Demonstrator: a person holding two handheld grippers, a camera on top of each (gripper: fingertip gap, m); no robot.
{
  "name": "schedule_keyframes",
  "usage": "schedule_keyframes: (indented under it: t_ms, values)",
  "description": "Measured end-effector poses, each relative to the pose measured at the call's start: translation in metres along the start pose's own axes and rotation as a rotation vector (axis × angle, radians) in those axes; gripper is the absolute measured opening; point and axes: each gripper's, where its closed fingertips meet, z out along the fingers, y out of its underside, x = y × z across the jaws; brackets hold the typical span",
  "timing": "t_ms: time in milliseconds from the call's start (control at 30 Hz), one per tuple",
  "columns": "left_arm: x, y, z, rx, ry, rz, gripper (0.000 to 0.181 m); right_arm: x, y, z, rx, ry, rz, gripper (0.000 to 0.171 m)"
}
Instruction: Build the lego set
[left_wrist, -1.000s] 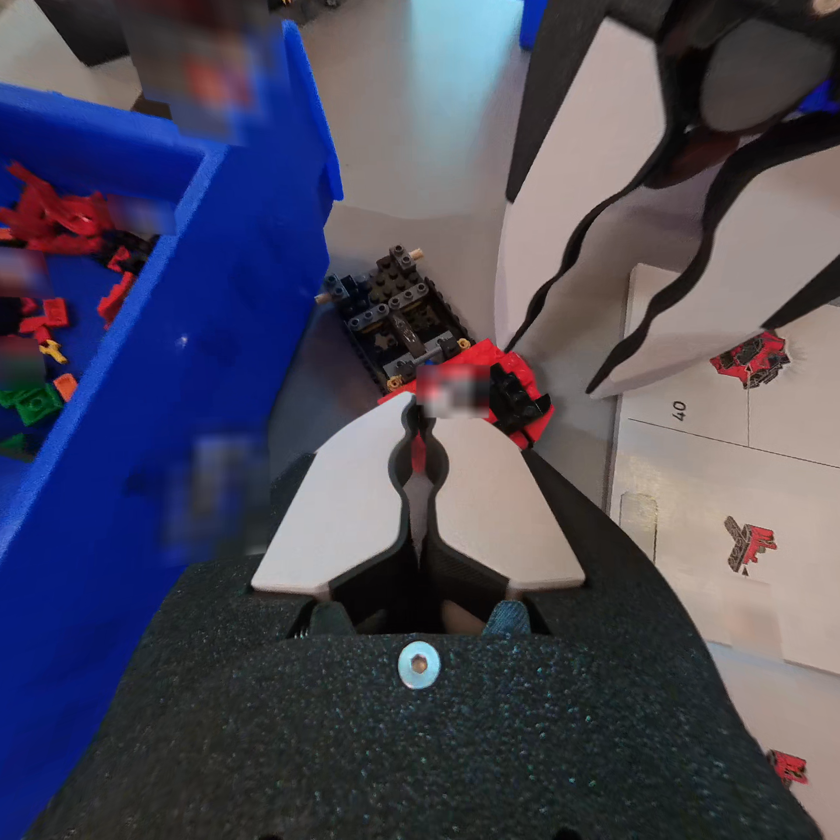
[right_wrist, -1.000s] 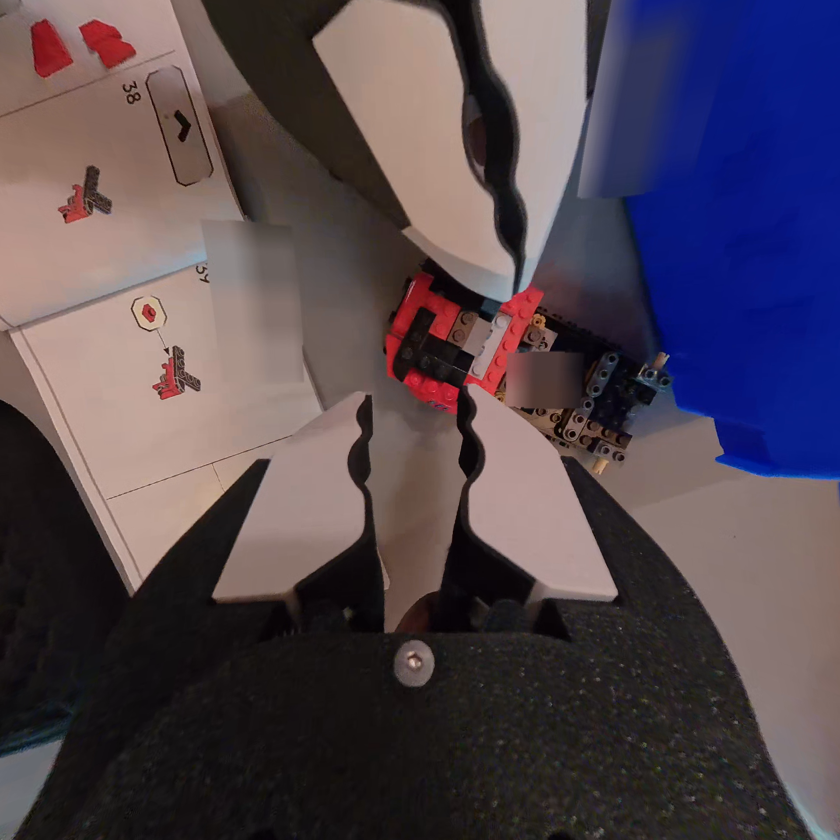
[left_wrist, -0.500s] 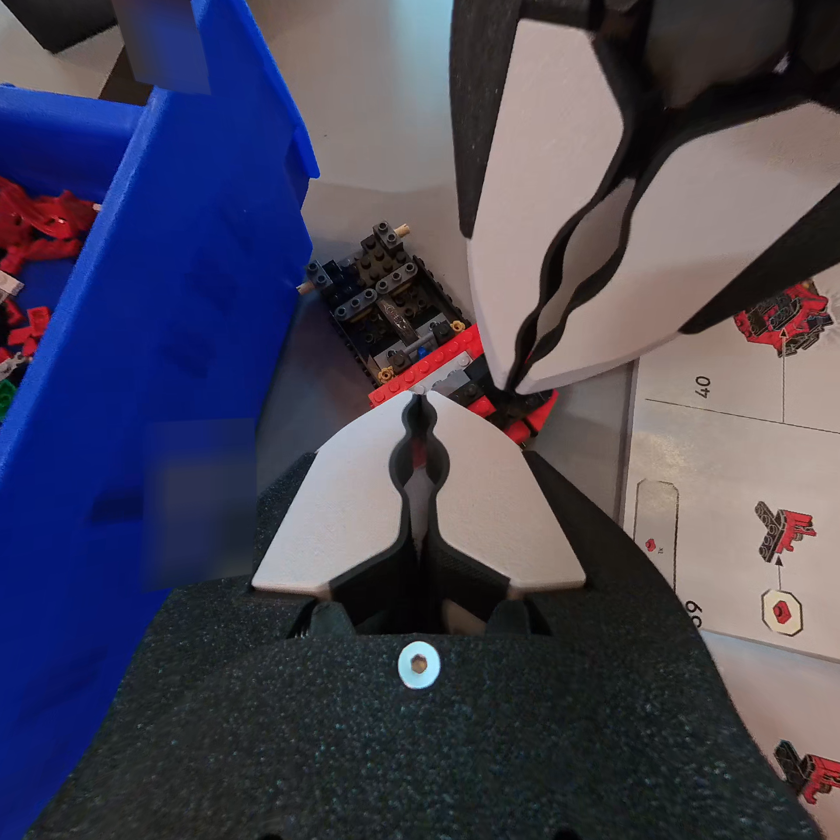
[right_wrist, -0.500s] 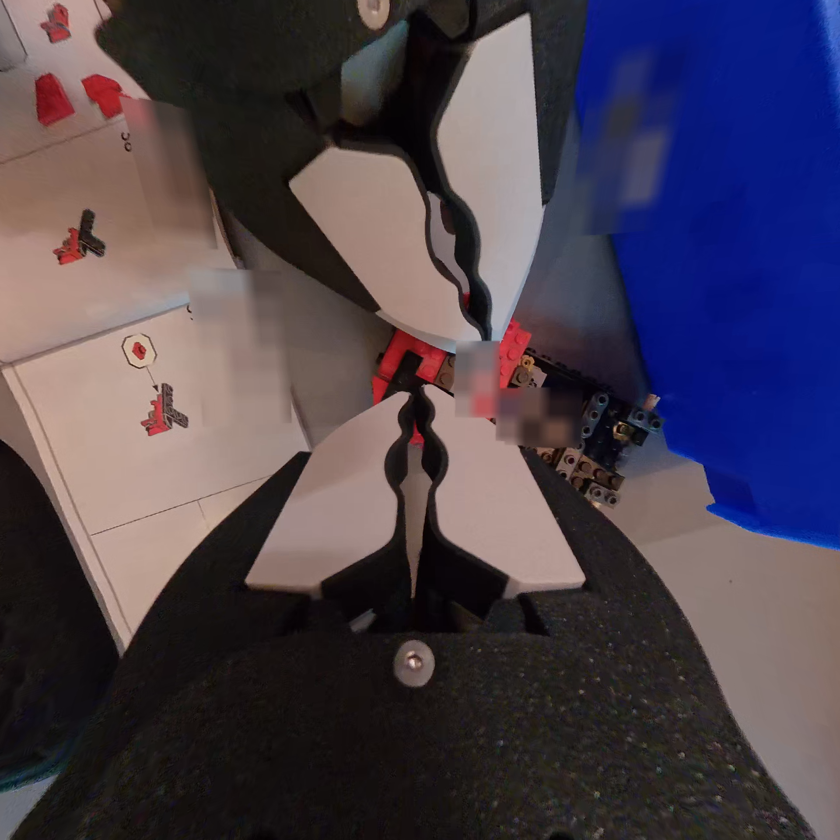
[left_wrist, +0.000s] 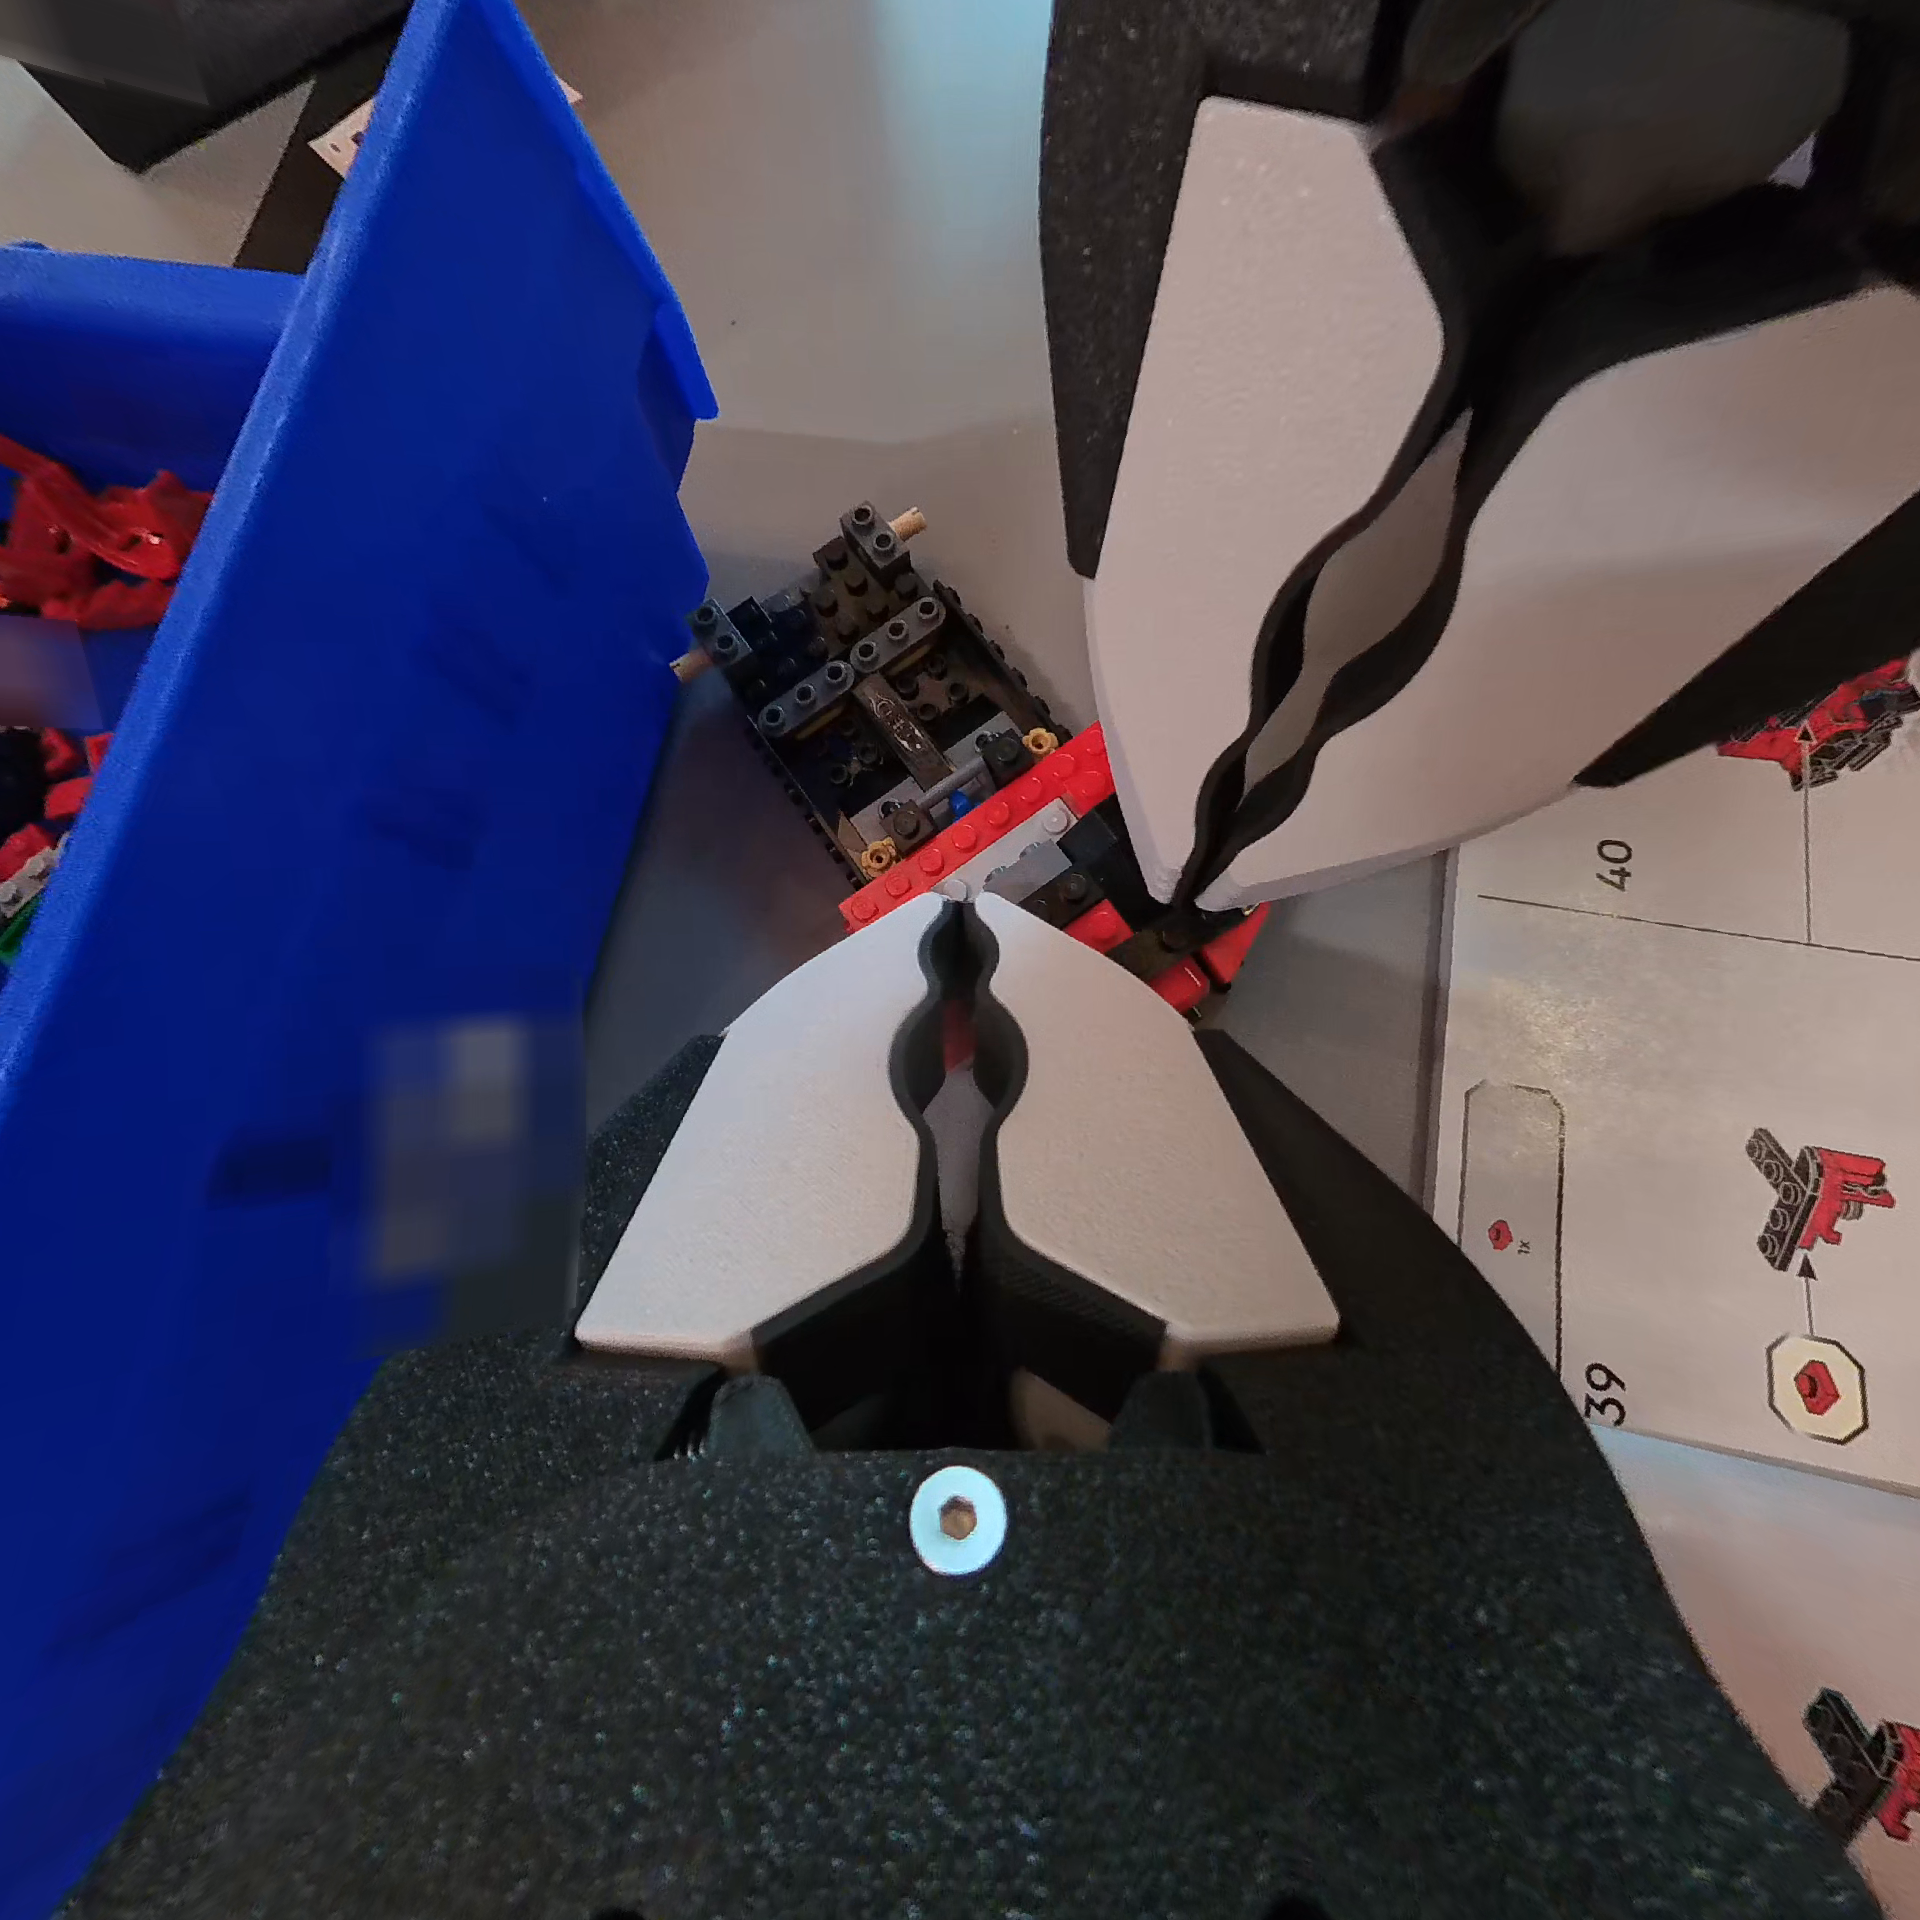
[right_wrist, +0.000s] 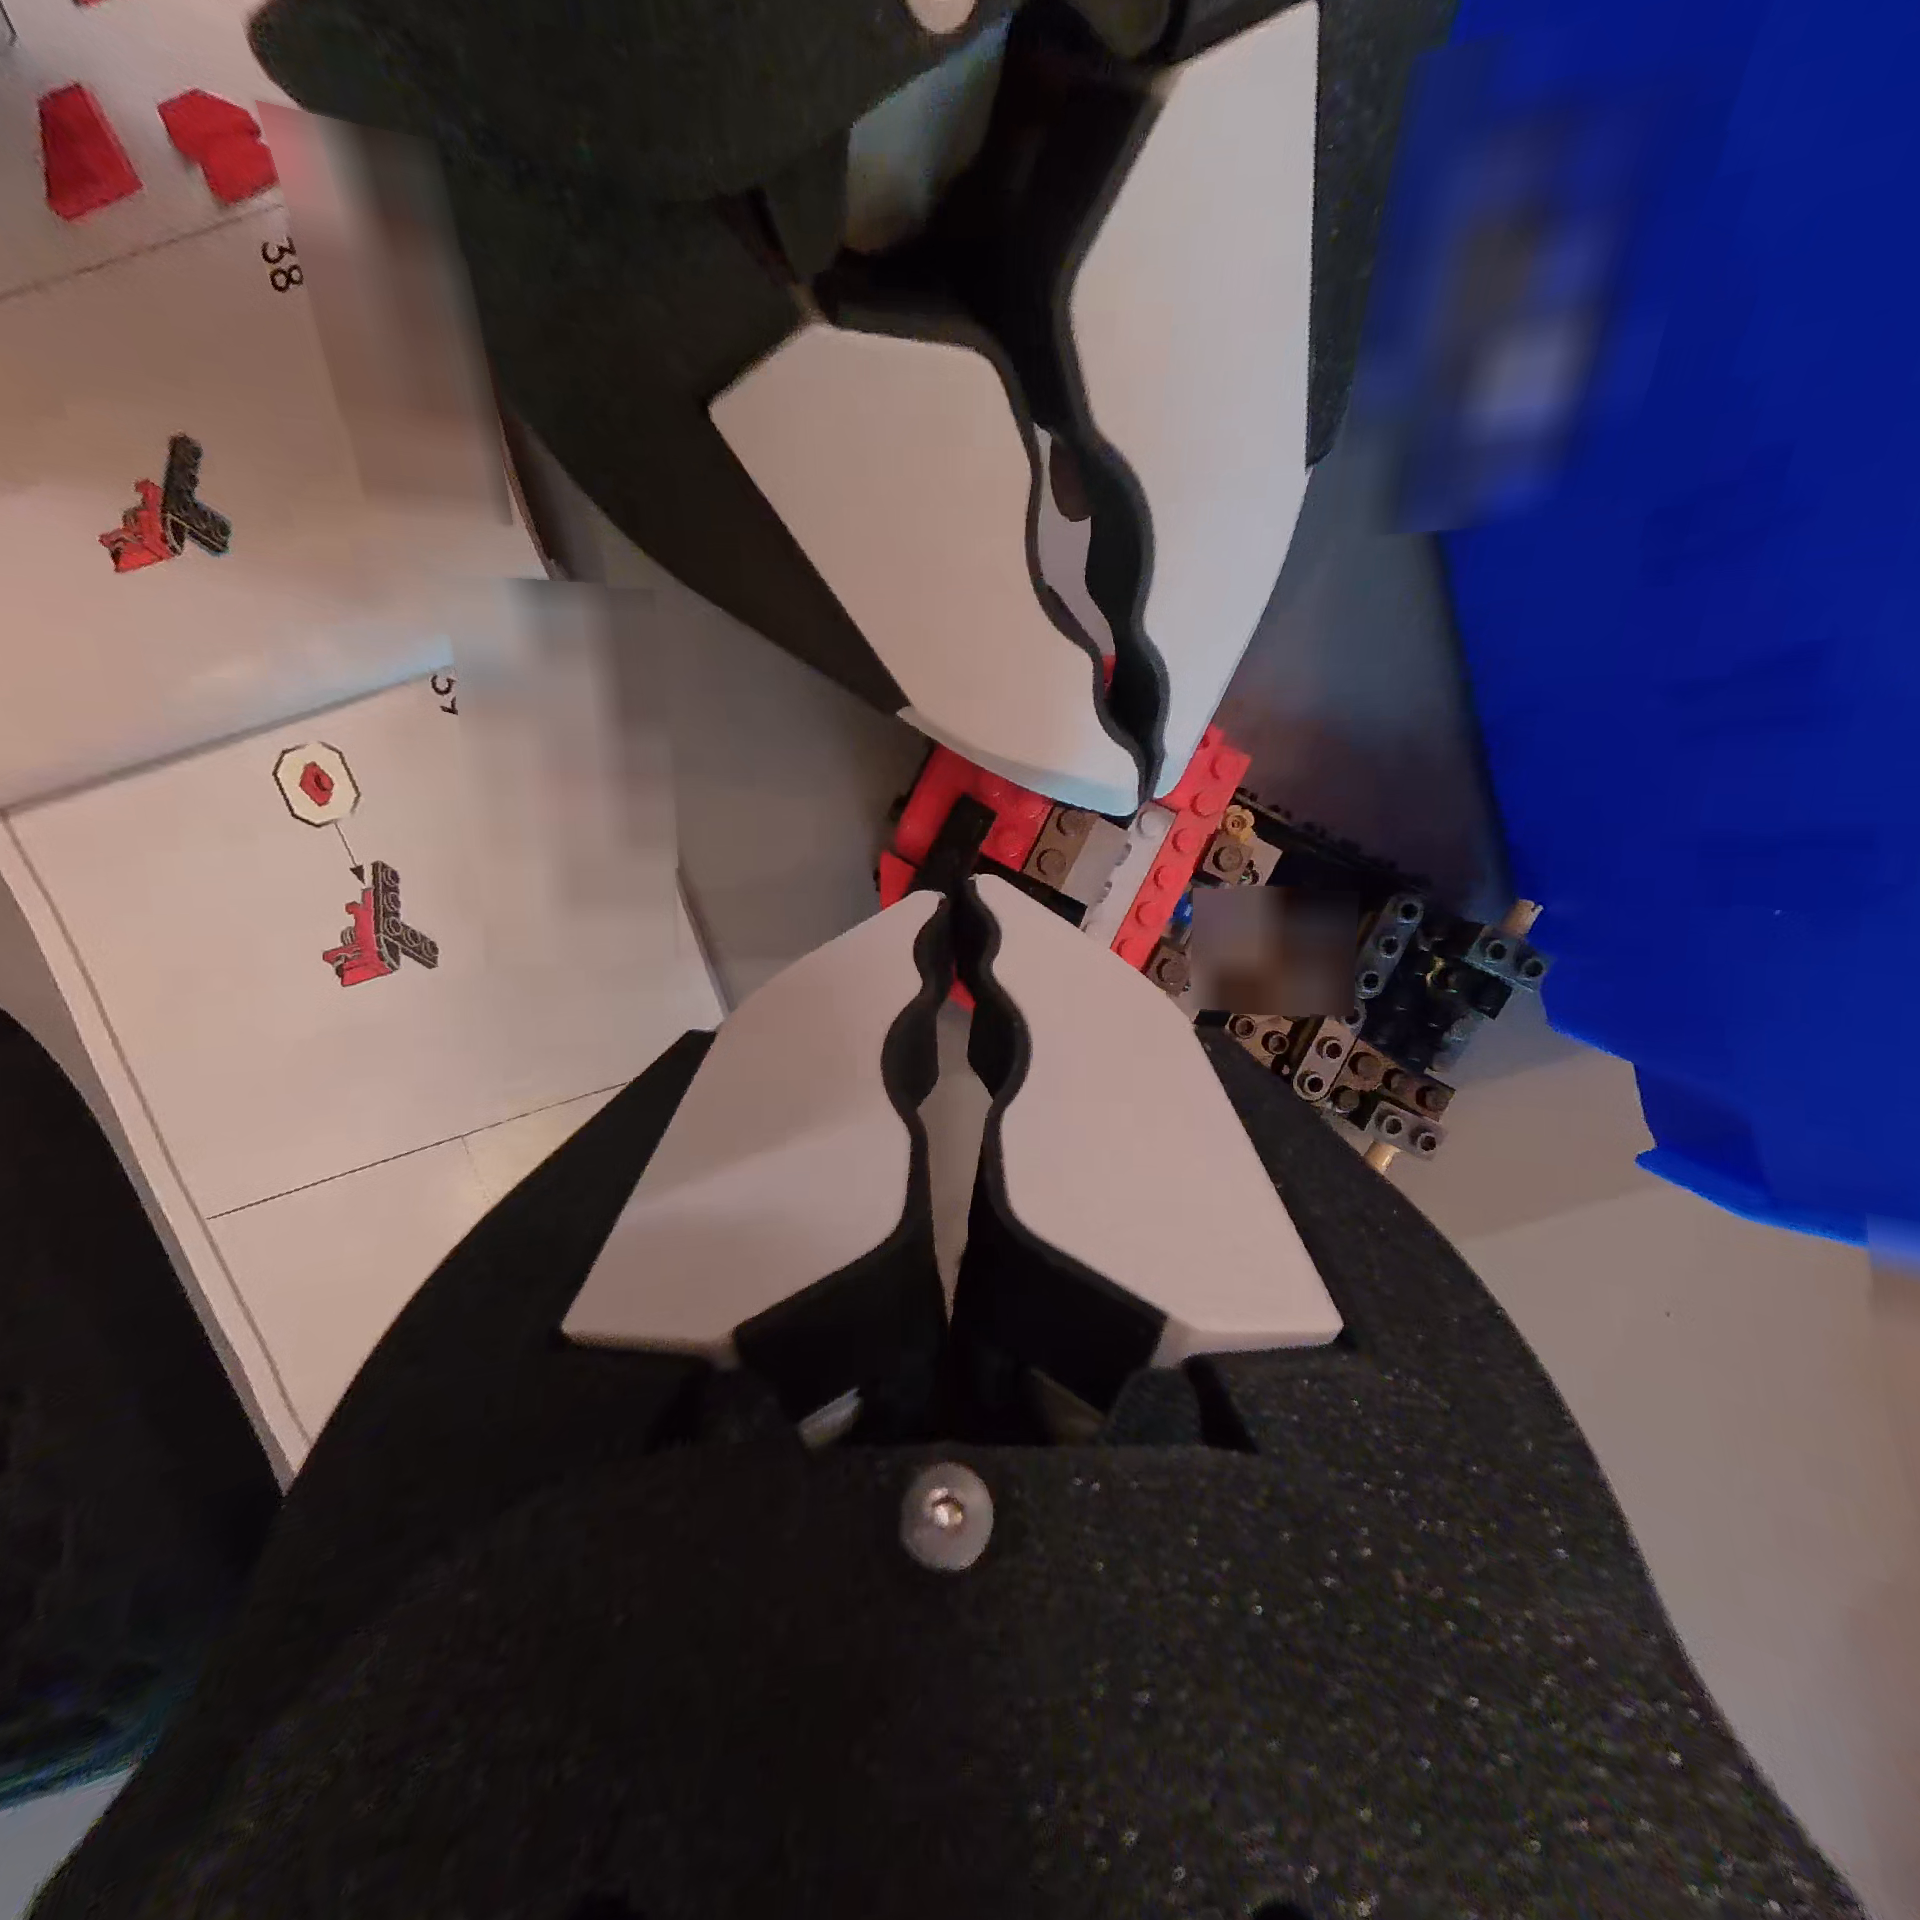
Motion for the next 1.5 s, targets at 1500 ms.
schedule_keyframes:
  t_ms: [1500]
  values:
    - [0.001, -0.001, 0.001, 0.019, 0.015, -0.036, 0.0, 0.012, 0.009, -0.002, -0.062, -0.005, 0.027, 0.001]
